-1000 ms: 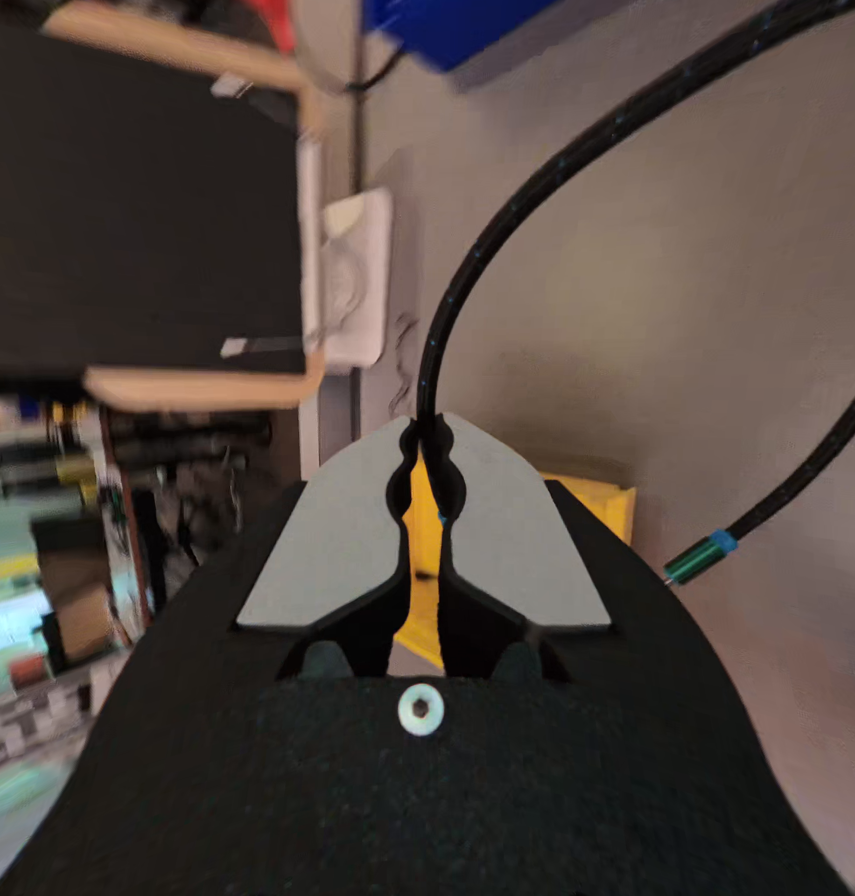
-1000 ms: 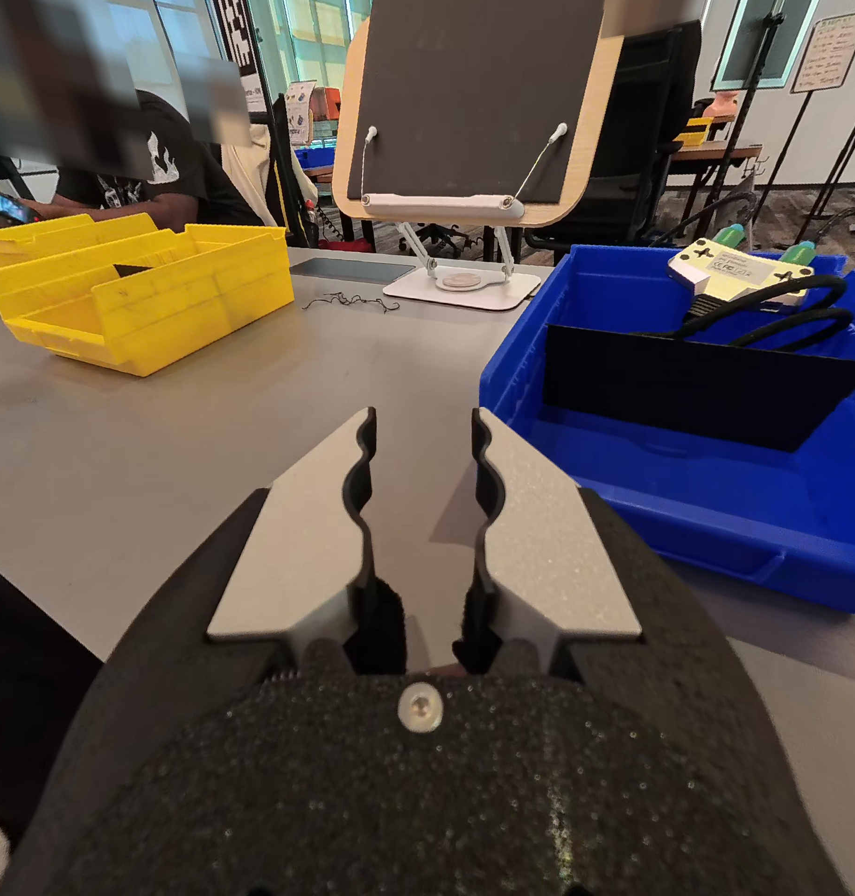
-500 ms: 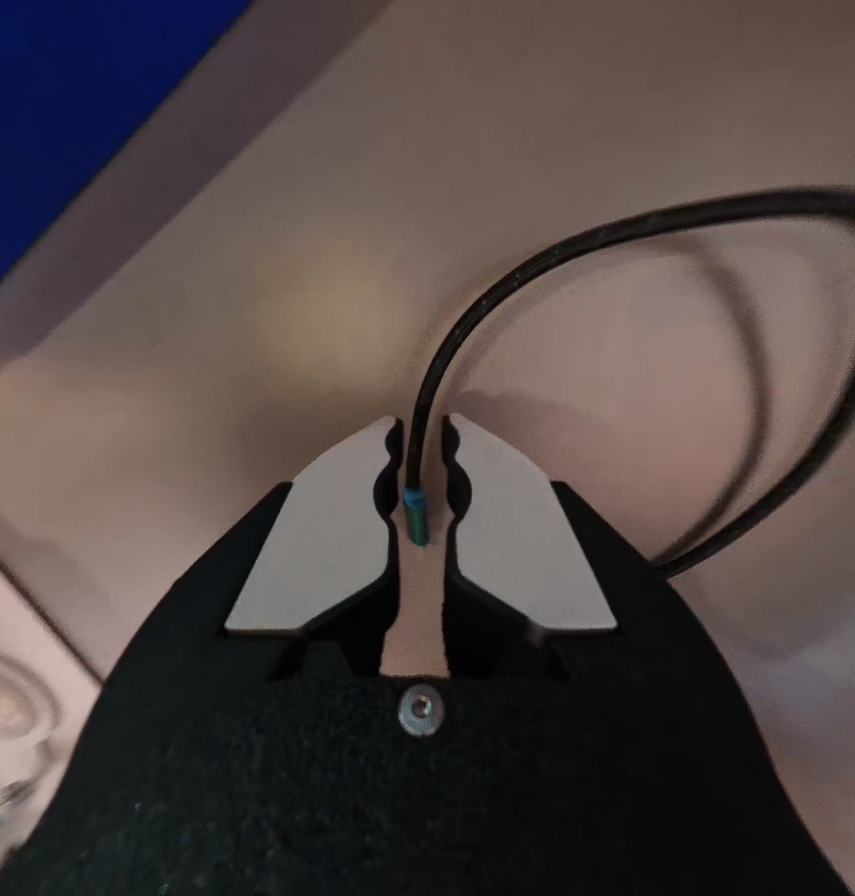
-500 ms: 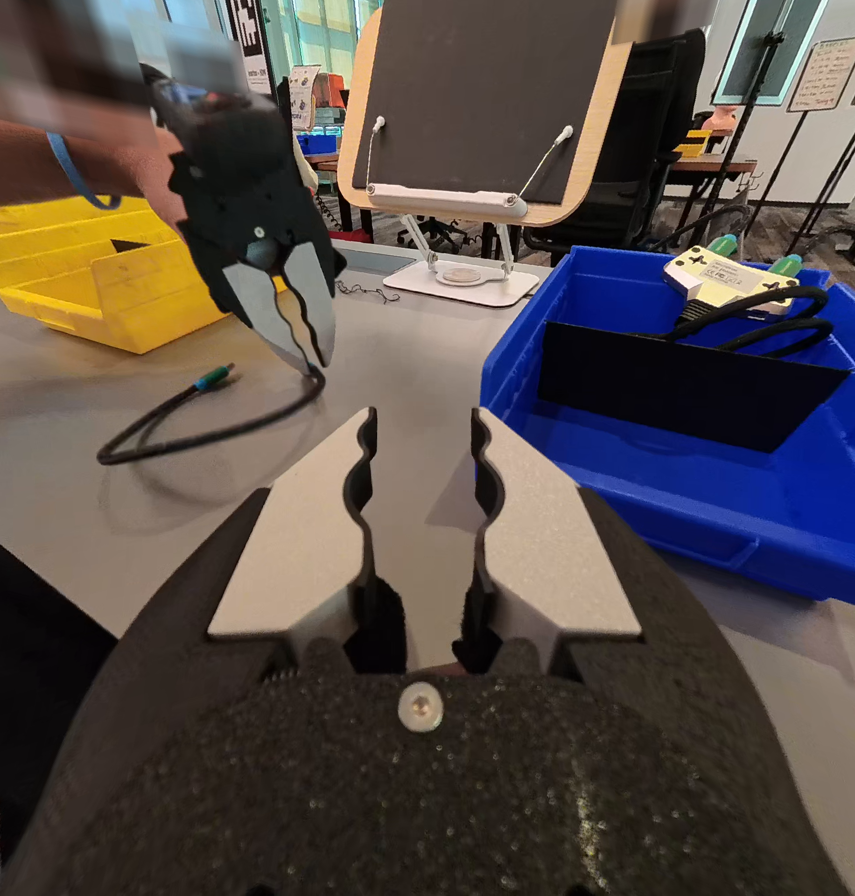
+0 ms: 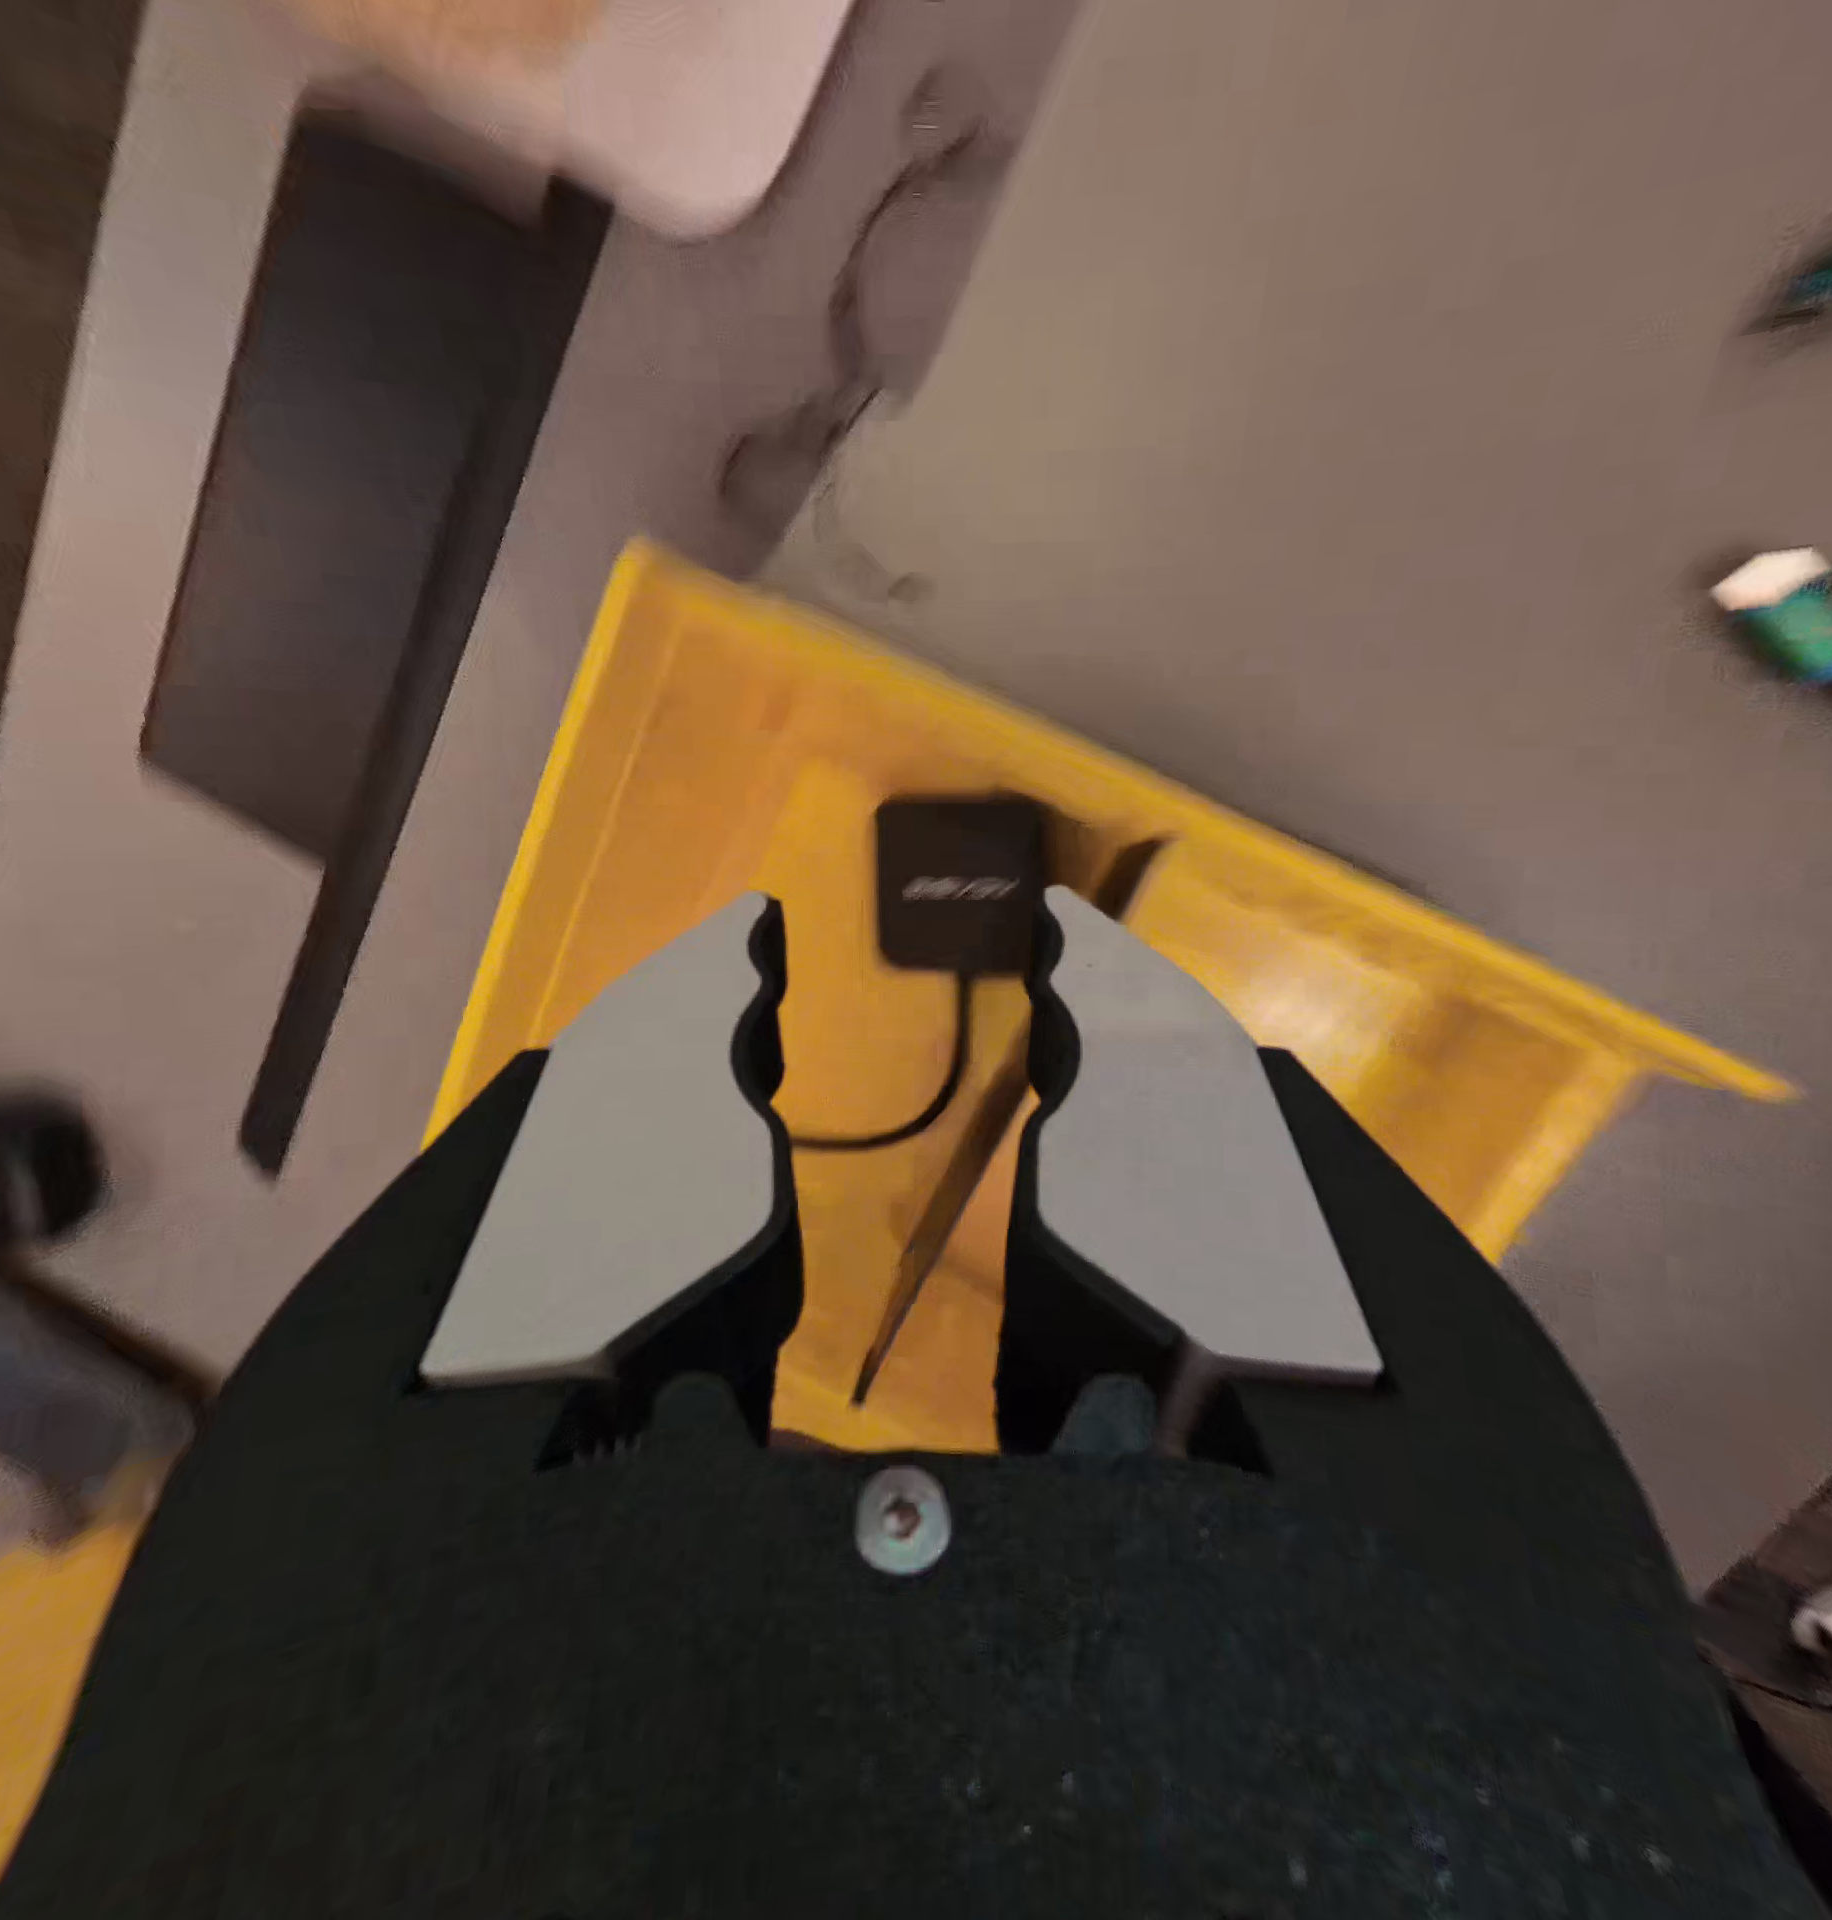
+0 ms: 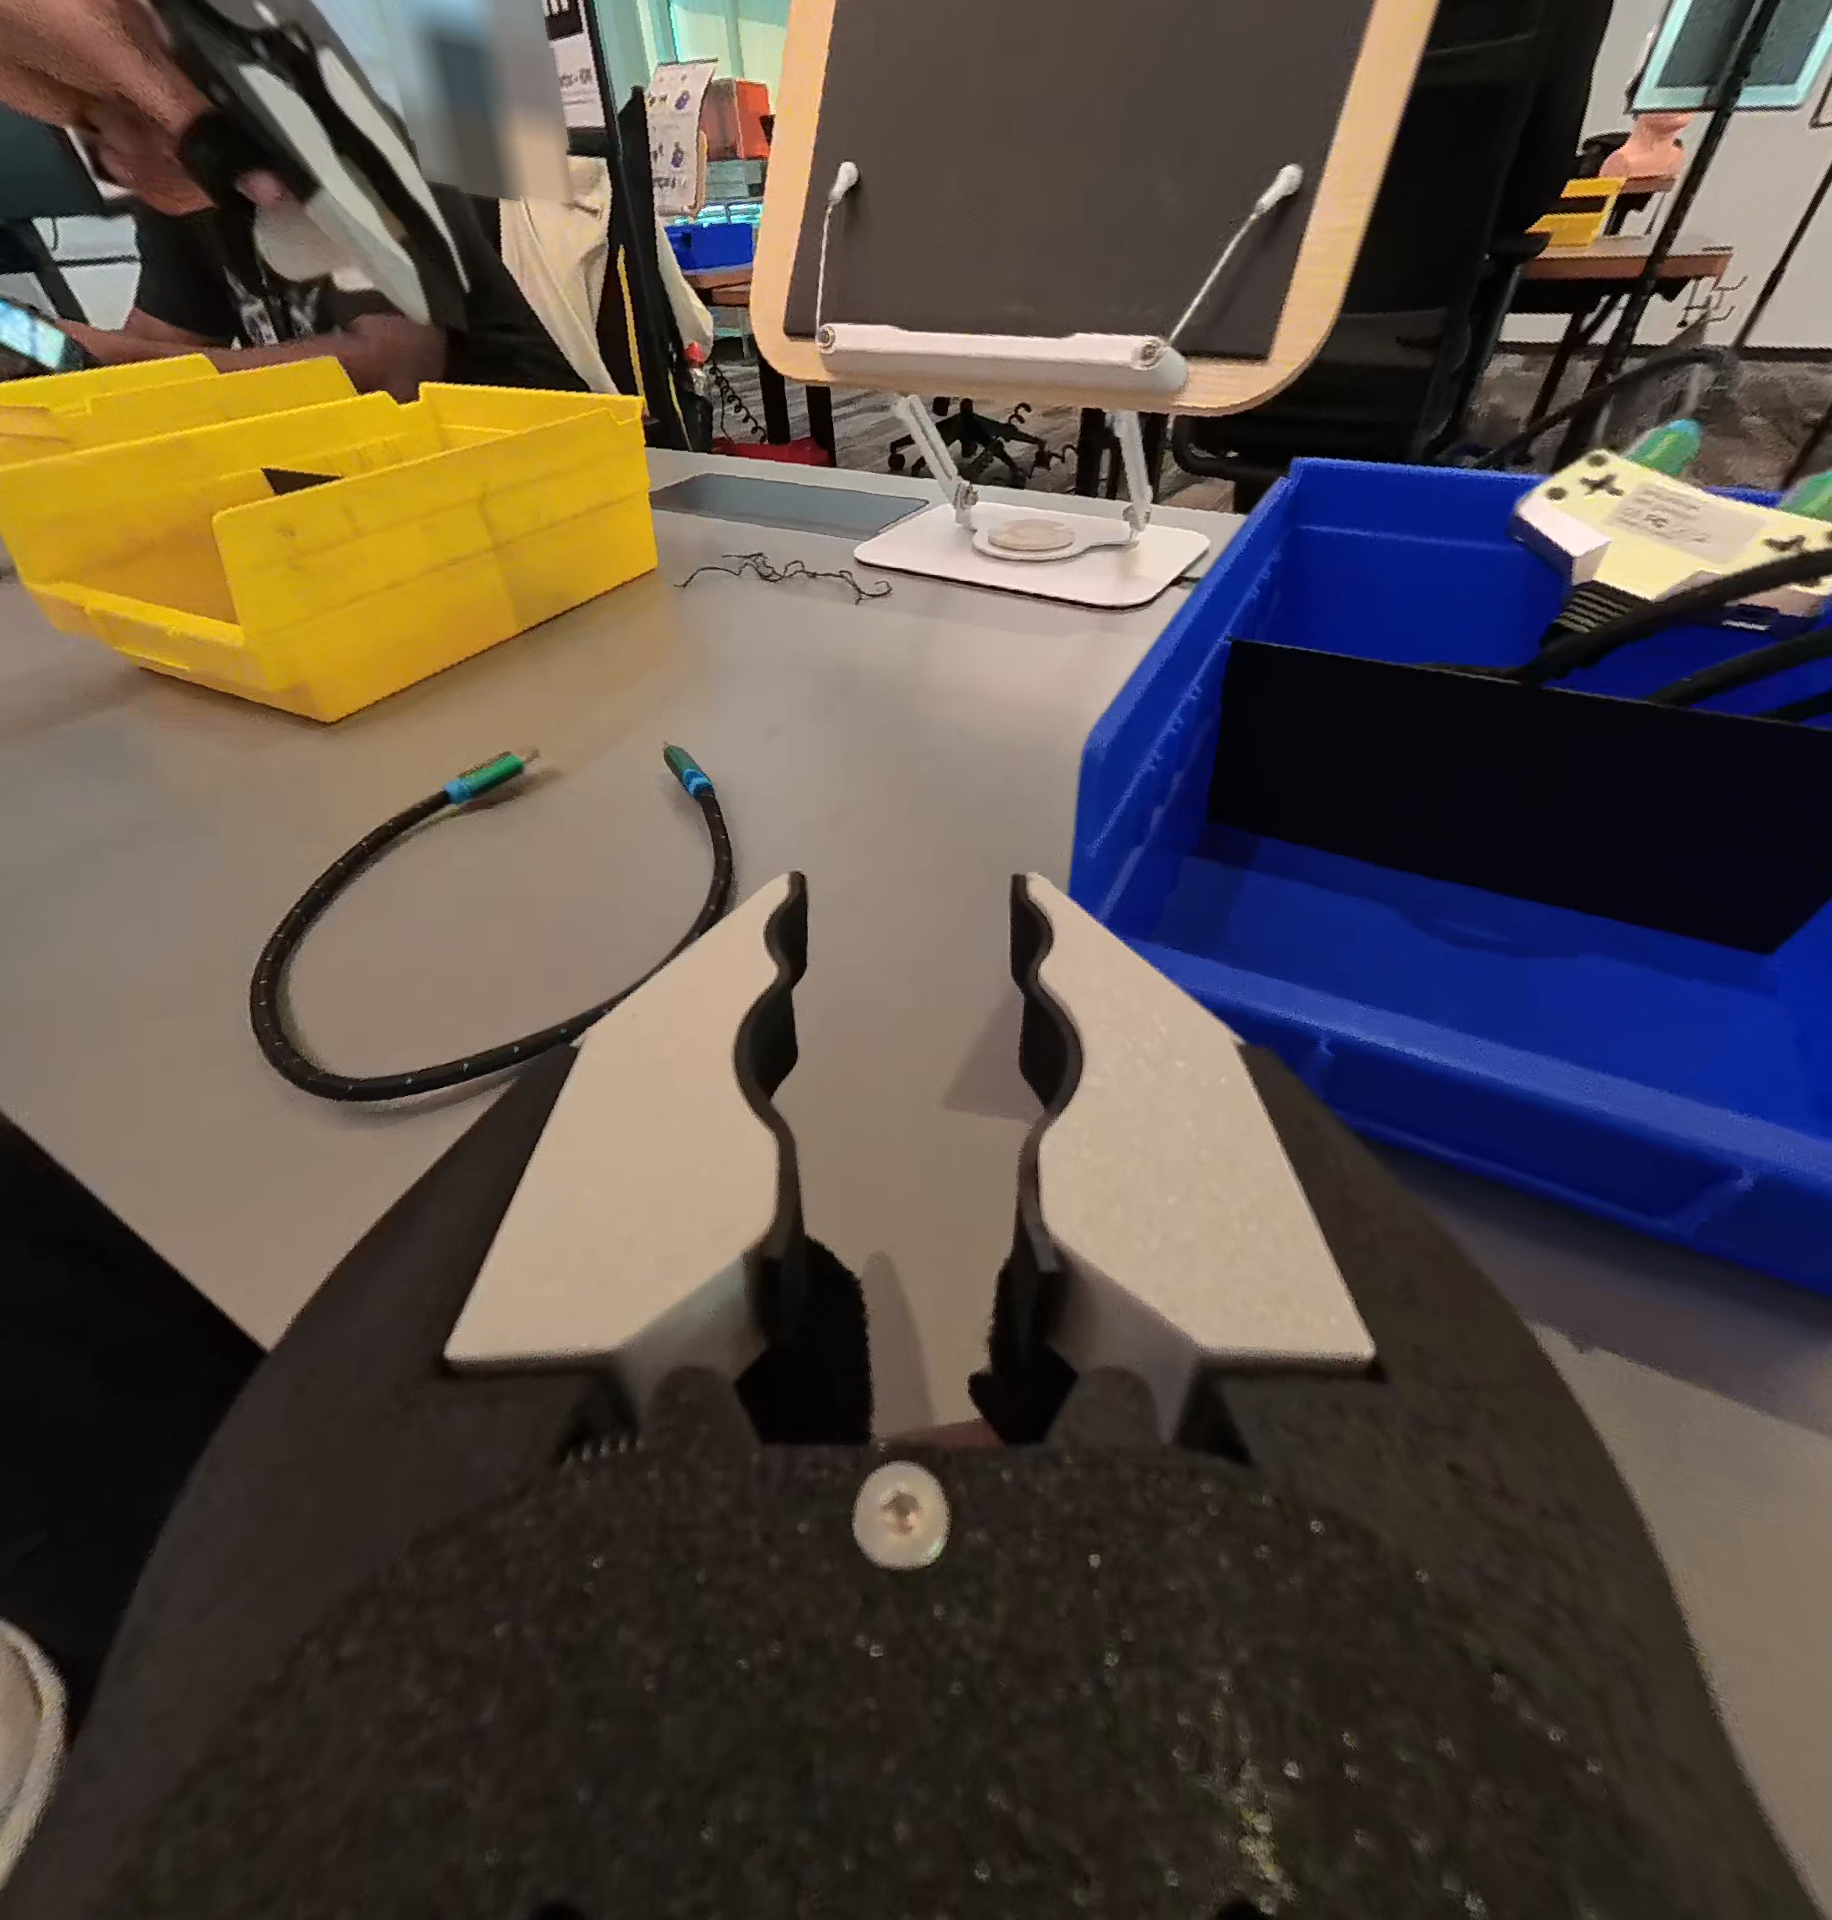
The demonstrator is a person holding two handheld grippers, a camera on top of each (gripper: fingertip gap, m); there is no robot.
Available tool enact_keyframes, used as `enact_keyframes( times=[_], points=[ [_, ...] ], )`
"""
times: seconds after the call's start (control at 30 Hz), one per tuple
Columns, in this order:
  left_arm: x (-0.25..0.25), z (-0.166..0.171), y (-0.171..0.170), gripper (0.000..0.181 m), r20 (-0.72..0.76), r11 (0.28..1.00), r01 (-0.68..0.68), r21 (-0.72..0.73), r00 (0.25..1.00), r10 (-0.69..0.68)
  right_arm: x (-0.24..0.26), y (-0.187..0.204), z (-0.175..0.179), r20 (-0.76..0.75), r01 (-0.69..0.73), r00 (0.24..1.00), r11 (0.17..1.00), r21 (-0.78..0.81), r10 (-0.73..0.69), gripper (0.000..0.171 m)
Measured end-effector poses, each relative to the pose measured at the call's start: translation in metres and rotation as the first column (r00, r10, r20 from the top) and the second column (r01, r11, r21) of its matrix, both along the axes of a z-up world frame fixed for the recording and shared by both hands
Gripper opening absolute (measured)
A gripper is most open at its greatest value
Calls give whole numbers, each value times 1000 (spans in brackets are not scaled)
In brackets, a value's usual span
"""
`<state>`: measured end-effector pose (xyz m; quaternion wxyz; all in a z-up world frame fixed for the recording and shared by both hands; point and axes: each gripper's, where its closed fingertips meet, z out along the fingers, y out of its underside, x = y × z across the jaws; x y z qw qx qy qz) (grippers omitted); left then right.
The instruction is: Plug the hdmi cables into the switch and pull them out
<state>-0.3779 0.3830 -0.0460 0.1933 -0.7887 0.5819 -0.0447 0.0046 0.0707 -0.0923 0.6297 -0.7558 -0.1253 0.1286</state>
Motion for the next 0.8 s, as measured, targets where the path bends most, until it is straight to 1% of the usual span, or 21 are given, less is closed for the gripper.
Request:
enact_keyframes(
  times=[0.03,0.07,0.17,0.23,0.27,0.3,0.33,0.37,0.4,0.43,0.47,0.5,0.53,0.6,0.73,0.77,0.8],
  points=[
    [-17,-14,17,46,-53,997,-76,11,996,77,-3,4,-1,5,-10,1000,1000,-3,10,38],
    [-25,-29,25,49,-85,994,-109,-5,990,108,-7,7,-3,11,-20,1000,1000,-8,20,38],
    [-33,-75,29,57,-178,983,-140,-121,977,117,-15,18,-8,43,-46,998,999,-18,46,38],
    [-26,-97,22,62,-212,963,-163,-214,970,117,-21,22,-10,67,-63,996,998,-21,64,38],
    [-21,-106,18,65,-227,947,-190,-259,965,131,-23,23,-11,74,-71,995,997,-21,72,38],
    [-23,-114,16,66,-276,927,-247,-284,946,167,-25,24,-12,77,-79,994,997,-21,80,38],
    [-27,-119,21,63,-332,909,-326,-259,914,234,-27,24,-13,74,-87,993,996,-24,88,38],
    [-25,-123,23,65,-337,889,-381,-254,896,288,-28,23,-13,65,-93,993,995,-26,95,38],
    [-18,-127,16,66,-315,860,-407,-308,896,312,-28,22,-12,55,-95,994,995,-25,96,38],
    [-13,-130,8,62,-309,825,-429,-368,893,326,-26,22,-12,50,-92,994,996,-23,93,38],
    [-14,-133,4,58,-326,801,-452,-393,883,338,-24,22,-12,52,-85,995,996,-23,86,38],
    [-19,-137,6,65,-349,792,-481,-377,866,359,-22,21,-12,56,-79,995,997,-24,80,38],
    [-20,-138,7,71,-346,781,-494,-382,860,375,-20,21,-12,61,-74,995,997,-25,76,38],
    [-21,-140,7,75,-331,749,-517,-416,852,405,-19,21,-11,53,-72,996,997,-23,73,38],
    [-22,-140,8,73,-295,743,-523,-417,852,433,-21,22,-10,33,-84,996,996,-24,85,38],
    [-21,-140,8,71,-283,743,-521,-420,853,438,-22,22,-10,34,-89,995,996,-24,89,38],
    [-15,-139,7,55,-252,743,-499,-445,866,431,-23,22,-10,38,-93,995,995,-25,94,39]
  ],
)
